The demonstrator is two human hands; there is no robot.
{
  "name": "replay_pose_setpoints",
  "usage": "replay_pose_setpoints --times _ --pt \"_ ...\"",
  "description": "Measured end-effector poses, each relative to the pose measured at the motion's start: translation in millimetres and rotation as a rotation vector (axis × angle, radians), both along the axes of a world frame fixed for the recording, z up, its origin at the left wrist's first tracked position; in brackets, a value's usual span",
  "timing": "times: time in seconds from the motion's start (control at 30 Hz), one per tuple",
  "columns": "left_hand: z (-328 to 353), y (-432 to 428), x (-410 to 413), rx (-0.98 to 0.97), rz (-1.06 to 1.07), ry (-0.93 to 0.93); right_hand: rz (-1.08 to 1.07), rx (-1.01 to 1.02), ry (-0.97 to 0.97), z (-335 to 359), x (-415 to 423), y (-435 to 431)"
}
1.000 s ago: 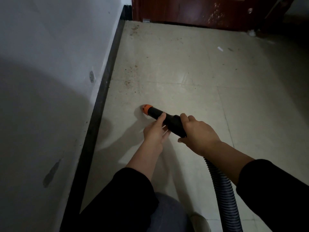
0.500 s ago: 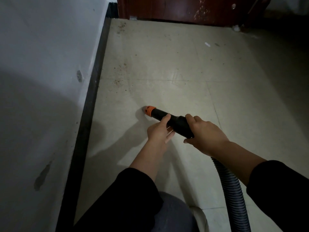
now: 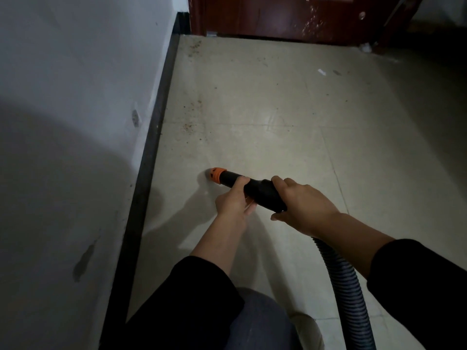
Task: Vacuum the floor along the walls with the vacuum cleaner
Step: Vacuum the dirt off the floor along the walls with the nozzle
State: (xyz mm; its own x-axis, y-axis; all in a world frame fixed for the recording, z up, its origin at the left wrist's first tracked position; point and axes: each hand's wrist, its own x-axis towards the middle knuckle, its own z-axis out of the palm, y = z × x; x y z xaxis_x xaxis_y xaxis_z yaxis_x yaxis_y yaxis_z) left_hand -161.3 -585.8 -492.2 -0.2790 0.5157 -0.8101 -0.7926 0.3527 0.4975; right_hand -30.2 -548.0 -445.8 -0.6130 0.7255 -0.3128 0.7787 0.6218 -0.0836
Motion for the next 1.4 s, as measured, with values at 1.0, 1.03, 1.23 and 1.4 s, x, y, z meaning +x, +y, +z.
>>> replay_pose_setpoints --times 1.0,1.03,1.23,1.4 --pt "4.2 -1.2 42.4 -0.007 -0.113 -0.05 -0.055 0.084 -0.072 2.0 45.1 -17.6" --pt "4.3 0.7 47.1 0.001 -0.124 -0.051 -0.068 0.094 -0.078 1.8 49.5 -17.7" --pt "4.9 8.1 75.4 -0.001 -0.189 -0.07 -0.12 0.142 -0.103 0.0 77.5 -17.7" --pt "3.9 11.3 92.4 0.012 -0.228 -0.091 -0.14 0.151 -0.11 2.1 97.1 -16.4"
